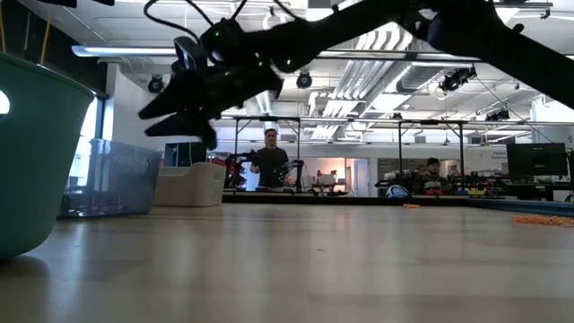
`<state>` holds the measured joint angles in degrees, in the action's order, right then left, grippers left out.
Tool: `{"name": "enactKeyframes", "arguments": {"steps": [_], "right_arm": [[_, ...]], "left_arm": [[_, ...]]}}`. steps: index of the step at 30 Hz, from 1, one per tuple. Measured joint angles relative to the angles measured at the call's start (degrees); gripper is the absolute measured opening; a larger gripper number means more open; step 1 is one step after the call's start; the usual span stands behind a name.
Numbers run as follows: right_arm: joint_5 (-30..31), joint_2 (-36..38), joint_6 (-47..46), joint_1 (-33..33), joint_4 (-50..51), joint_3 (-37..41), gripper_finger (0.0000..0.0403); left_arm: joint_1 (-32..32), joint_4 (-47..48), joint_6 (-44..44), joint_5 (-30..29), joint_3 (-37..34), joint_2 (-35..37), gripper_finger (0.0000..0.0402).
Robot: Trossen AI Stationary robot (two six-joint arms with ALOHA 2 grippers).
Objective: Sort Halloween decoration
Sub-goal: Put the middle right orange spider into the gray bin
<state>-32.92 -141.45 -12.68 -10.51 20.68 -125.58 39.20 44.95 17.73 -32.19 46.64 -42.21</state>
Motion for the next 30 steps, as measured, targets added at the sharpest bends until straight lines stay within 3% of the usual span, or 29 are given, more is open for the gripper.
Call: {"name": "enactKeyframes", "arguments": {"steps": [8, 14, 18, 23, 30], "right_arm": [[27.4, 11.3, 11.5, 2.1, 28.3, 0.0, 0.0129], [40.9, 15.3, 4.9, 4.0, 53.1, 0.9, 0.0129], [46.1, 16.9, -1.4, 5.1, 65.8, 4.7, 0.0129], [46.1, 25.9, -6.0, 7.3, 63.8, 19.8, 0.0129], [42.1, 48.9, -20.3, 7.9, 40.4, 54.3, 0.0128]], "left_arm": [[0.0, -0.5, -4.2, -2.0, -0.3, -1.6, 0.0186], [-1.5, -6.3, -7.1, -3.1, -4.3, -0.7, 0.0186], [-3.4, -11.2, -6.8, -4.3, -7.7, 1.2, 0.0186], [-6.9, -20.0, -1.0, -5.8, -11.9, 4.1, 0.0186], [-13.1, -34.8, 8.6, -4.2, -16.5, 5.4, 0.0186]]}}
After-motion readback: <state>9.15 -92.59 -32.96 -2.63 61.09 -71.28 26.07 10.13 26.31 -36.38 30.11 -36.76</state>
